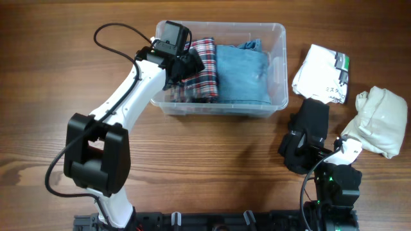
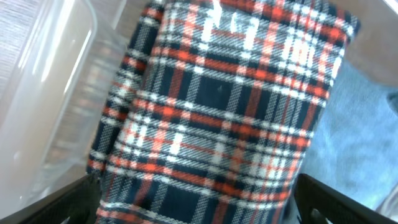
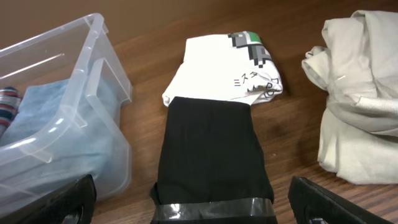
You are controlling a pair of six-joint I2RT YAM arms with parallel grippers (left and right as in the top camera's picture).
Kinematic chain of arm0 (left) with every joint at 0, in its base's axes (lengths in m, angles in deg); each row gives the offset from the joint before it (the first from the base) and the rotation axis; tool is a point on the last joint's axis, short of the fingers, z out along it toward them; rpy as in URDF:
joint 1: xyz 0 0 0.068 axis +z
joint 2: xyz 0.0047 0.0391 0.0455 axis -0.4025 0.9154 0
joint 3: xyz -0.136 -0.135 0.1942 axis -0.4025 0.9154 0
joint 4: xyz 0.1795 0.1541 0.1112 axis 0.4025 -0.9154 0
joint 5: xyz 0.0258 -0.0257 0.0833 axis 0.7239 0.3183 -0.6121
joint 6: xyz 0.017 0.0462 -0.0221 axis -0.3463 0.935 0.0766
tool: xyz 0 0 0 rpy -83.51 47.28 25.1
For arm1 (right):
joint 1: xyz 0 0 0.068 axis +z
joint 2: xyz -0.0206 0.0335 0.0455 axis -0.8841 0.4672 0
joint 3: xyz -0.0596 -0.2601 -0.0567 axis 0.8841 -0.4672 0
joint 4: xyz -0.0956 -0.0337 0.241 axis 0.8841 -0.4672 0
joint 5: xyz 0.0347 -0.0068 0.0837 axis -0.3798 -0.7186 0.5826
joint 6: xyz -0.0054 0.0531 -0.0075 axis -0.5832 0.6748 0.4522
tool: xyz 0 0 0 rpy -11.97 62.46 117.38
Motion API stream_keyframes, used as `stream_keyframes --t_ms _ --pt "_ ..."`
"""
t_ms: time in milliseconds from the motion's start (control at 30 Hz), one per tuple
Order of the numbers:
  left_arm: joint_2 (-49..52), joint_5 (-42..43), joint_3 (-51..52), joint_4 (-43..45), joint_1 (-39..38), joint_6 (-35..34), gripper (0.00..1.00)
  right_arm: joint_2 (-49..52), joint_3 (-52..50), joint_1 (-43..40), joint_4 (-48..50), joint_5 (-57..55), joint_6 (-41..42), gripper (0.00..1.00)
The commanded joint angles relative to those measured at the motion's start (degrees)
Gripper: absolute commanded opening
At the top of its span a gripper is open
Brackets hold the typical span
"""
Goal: Pack container
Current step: 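Place the plaid shirt into the box beside the jeans, retract left arm, then reach the right gripper to the cream garment and grasp it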
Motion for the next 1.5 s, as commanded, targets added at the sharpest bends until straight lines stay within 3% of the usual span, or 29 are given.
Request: stream_keyframes --t_ms 0,333,433,500,667,700,800,933,1100,1133,1233,1367,1467 --pt "-4.6 -1.1 -1.1 -4.2 4.7 9.0 1.00 -0.6 0.1 -0.3 0.3 0.3 0.2 1.00" --pt "-28.0 1.8 -2.1 -13.6 19.5 13.9 1.00 -0.6 0.1 0.4 0.3 0.3 0.1 1.00" --pt "-33.3 1.6 -2.1 -18.8 22.6 14.0 1.00 -0.6 0.1 0.4 5.3 -3.0 0.9 1.00" --pt "-35.6 -1.2 -2.1 -22.4 24.6 14.0 1.00 -0.6 0.1 0.4 6.6 -2.1 6.7 1.00" --pt "-36.5 -4.2 -2.1 -24.7 26.3 13.9 1.00 -0.5 0.0 0.4 0.3 9.0 37.4 1.00" --pt "-36.4 -4.1 -2.1 -24.8 26.3 13.9 1.00 -0.4 0.0 0.3 1.5 11.9 37.5 1.00" --pt "-36.3 -4.1 -2.1 -24.8 26.3 13.9 1.00 1.0 0.2 0.3 10.9 26.6 25.5 1.00" --pt "-36.3 -4.1 -2.1 -24.7 26.3 13.9 1.00 8.7 6.5 0.3 11.0 32.3 19.2 0.99" --pt "-36.3 -4.1 -2.1 -24.7 26.3 13.9 1.00 32.2 24.8 0.3 4.1 33.4 12.8 1.00" --pt "-36.3 -4.1 -2.1 -24.7 26.3 13.9 1.00 40.9 32.5 0.1 -0.7 33.5 8.7 1.00" --pt "-36.3 -4.1 -2.1 -24.7 26.3 13.9 1.00 54.4 46.1 -2.2 -11.1 33.2 -0.5 1.00" --pt "-36.3 -4.1 -2.1 -24.7 26.3 13.9 1.00 67.5 60.4 -10.2 -21.8 29.6 -3.5 1.00" --pt "-36.3 -4.1 -2.1 -24.7 26.3 13.9 1.00 74.6 65.6 -26.5 -21.5 30.2 -4.2 1.00"
